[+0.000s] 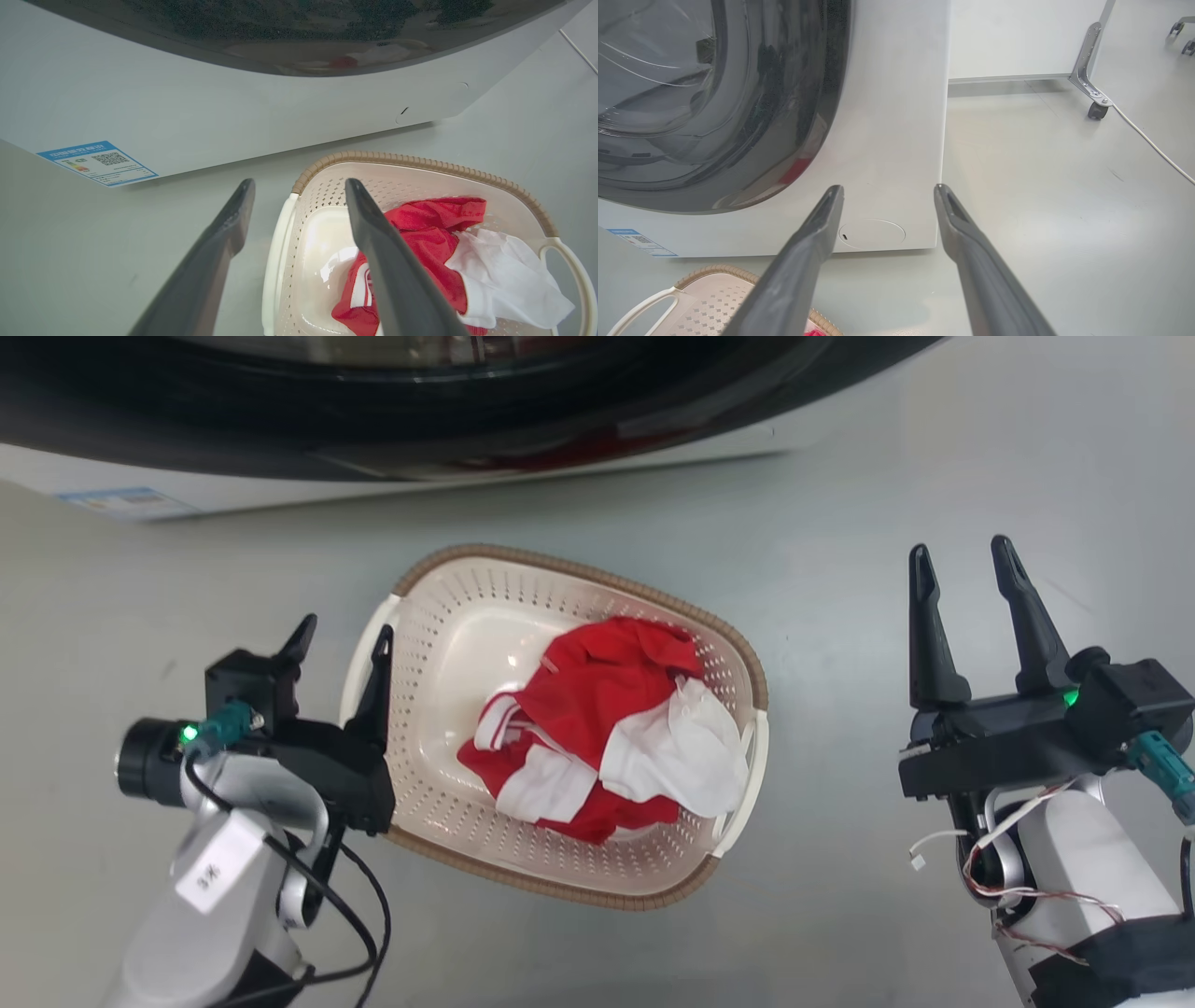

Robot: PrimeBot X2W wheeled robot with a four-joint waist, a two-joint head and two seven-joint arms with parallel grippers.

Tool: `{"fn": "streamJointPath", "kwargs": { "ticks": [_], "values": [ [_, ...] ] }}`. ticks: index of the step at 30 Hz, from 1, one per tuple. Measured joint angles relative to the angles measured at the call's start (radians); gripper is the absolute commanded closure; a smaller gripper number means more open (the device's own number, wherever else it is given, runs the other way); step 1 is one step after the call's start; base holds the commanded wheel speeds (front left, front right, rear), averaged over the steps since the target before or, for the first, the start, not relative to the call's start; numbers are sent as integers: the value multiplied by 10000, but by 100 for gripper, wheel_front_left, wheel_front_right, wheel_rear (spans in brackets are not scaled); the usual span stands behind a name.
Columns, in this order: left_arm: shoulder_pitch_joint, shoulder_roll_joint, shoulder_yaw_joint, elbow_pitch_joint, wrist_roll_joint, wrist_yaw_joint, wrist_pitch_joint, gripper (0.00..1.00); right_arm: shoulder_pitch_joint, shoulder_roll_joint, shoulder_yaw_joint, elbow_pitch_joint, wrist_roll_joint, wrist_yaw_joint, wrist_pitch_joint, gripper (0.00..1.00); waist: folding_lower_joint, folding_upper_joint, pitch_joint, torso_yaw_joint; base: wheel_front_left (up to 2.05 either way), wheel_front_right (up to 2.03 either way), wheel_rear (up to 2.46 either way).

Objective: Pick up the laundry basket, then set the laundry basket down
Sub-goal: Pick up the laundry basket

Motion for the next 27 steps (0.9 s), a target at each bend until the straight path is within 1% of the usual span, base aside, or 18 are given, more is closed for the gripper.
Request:
{"fn": "streamJointPath", "kwargs": {
  "ticks": [4, 8, 11, 14, 16, 22, 27],
  "values": [
    [-471, 96, 6, 476, 2, -121, 217, 0, -293, 88, -12, 27, -56, 84, 0, 0, 1, 0, 565, -113, 0, 0, 0],
    [-796, 100, -2, 968, -13, -251, 391, 0, -406, 136, -59, 119, -67, 84, 0, 0, 0, 0, 1033, -231, 0, 0, 0],
    [-1021, 115, 31, 1315, -17, -267, 491, 0, -529, 234, -58, 174, -69, 88, 0, 0, 0, 0, 1302, -322, 0, 0, 0],
    [-1246, 127, 117, 1653, -125, -334, 529, 0, -620, 263, -90, 198, -79, 104, 0, 0, 0, 0, 1504, -411, 0, 0, 0],
    [-1391, 153, 192, 1856, -274, -343, 593, 0, -651, 295, -102, 219, -81, 176, 0, 0, -1, 0, 1612, -468, 0, 0, 0],
    [-1802, 272, 380, 2541, -366, -347, 681, 0, -727, 405, -134, 263, -109, 180, 0, 0, -1, -1, 1876, -617, 0, 0, 0],
    [-2048, 330, 385, 3089, -445, -522, 779, 0, -739, 468, -148, 337, -140, 263, 0, 0, -2, -1, 2045, -732, 0, 0, 0]
  ]
}}
